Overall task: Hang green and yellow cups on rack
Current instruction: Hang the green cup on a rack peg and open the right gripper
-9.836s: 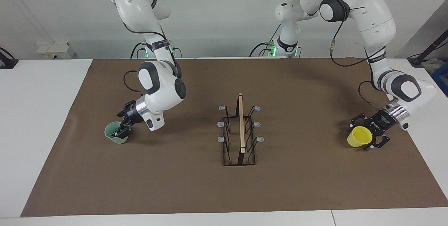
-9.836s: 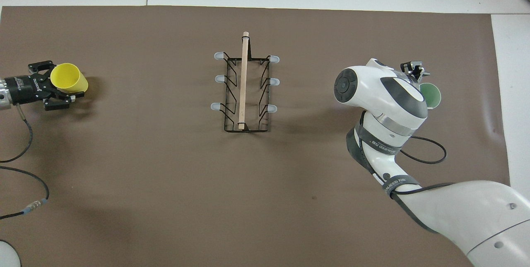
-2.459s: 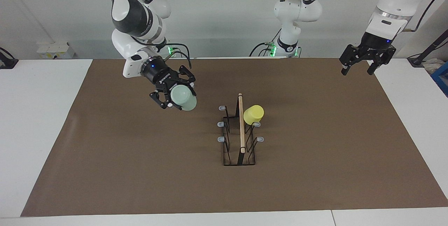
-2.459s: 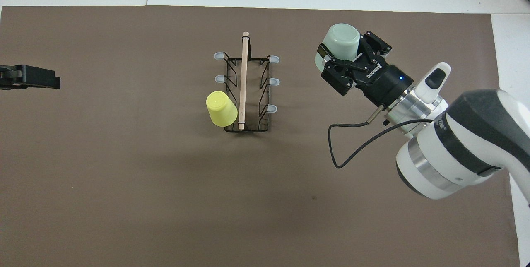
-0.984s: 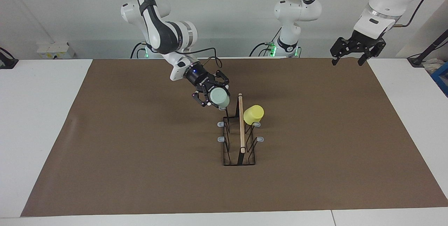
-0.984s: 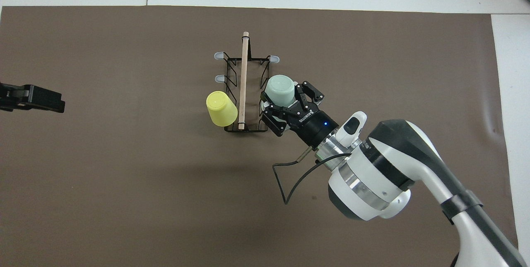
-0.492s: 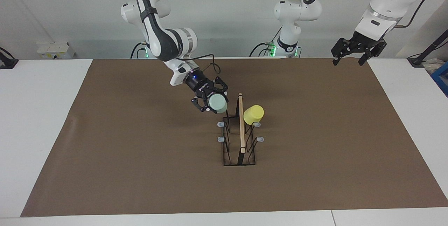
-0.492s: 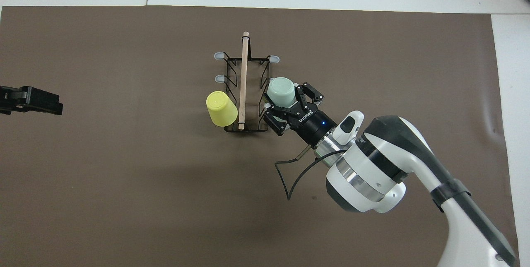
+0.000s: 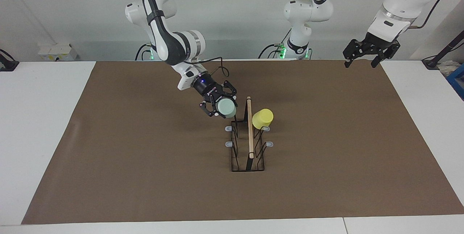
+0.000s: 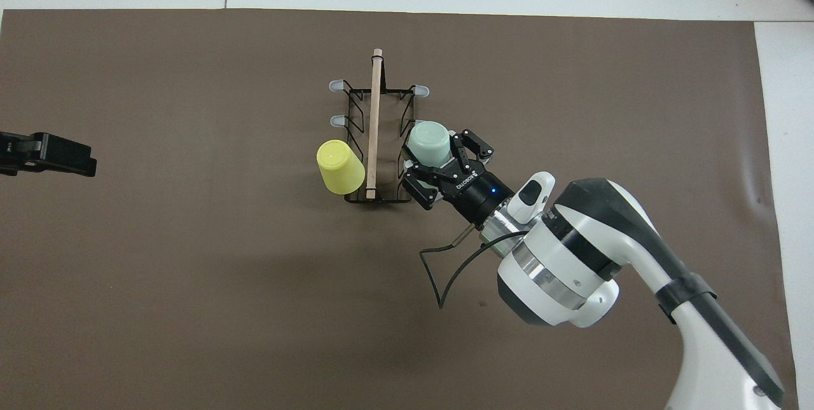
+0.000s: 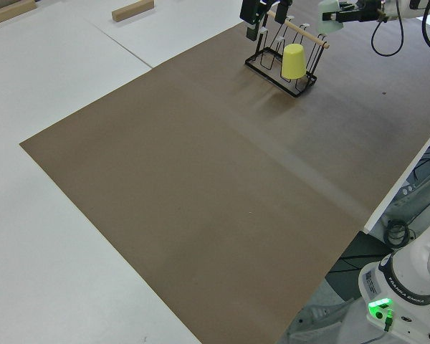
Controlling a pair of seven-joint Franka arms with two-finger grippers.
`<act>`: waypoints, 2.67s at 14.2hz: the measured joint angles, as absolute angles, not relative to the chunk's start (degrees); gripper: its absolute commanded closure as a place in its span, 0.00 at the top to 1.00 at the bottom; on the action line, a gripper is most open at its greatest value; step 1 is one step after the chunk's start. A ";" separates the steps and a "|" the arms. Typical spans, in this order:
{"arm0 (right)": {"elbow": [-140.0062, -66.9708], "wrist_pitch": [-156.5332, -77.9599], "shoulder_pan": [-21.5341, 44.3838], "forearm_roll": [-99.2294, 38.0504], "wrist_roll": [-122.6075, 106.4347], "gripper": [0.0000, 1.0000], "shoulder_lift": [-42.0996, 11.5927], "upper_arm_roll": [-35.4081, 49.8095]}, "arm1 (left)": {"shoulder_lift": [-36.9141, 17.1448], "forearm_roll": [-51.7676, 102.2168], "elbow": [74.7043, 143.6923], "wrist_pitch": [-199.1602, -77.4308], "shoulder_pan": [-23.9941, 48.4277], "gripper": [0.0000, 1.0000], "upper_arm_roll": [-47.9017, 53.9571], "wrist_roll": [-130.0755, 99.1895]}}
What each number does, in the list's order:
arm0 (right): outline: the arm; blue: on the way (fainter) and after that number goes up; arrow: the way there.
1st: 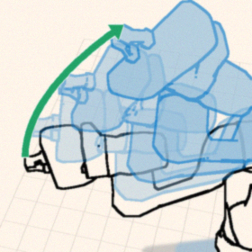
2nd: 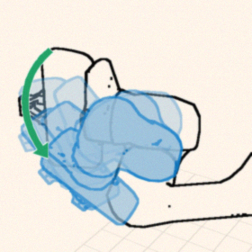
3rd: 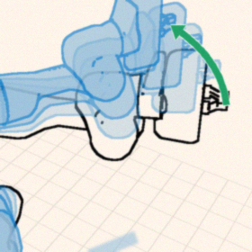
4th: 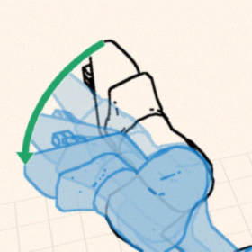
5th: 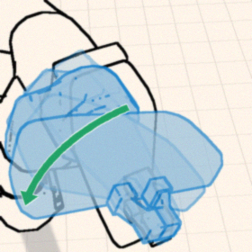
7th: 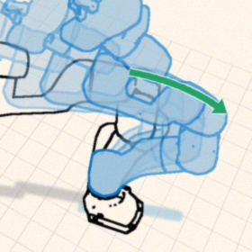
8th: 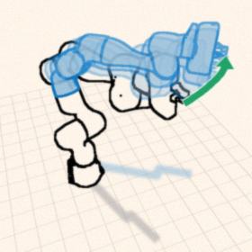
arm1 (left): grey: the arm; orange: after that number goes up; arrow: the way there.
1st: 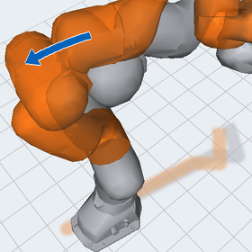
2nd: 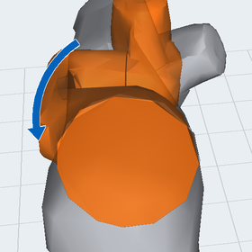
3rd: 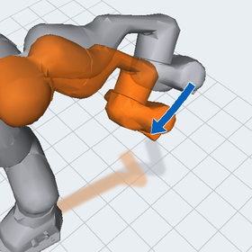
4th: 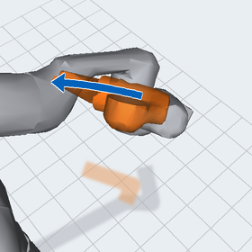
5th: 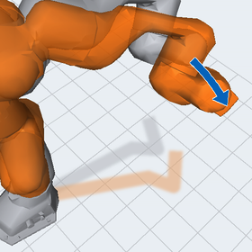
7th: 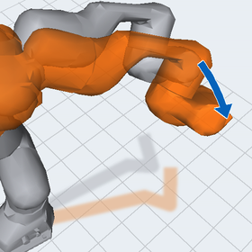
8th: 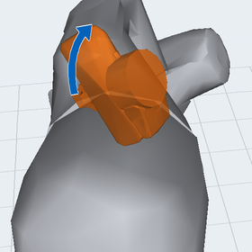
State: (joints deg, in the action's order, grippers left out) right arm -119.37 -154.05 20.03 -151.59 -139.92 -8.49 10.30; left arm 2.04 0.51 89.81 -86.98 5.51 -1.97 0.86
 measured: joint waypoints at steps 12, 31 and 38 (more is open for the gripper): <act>-122.63 -146.00 20.62 -152.73 -147.45 0.00 -9.07 9.91 | 2.04 0.51 89.81 -86.93 5.51 1.00 -1.97 0.86; -124.90 -133.03 19.92 -154.59 -151.61 1.00 -17.03 9.24 | 2.04 0.51 89.81 -86.92 5.51 1.00 -1.97 0.86; -123.09 -146.52 19.93 -154.51 -151.68 1.00 -15.63 9.36 | 2.04 0.51 89.81 -86.91 5.51 1.00 -1.97 0.85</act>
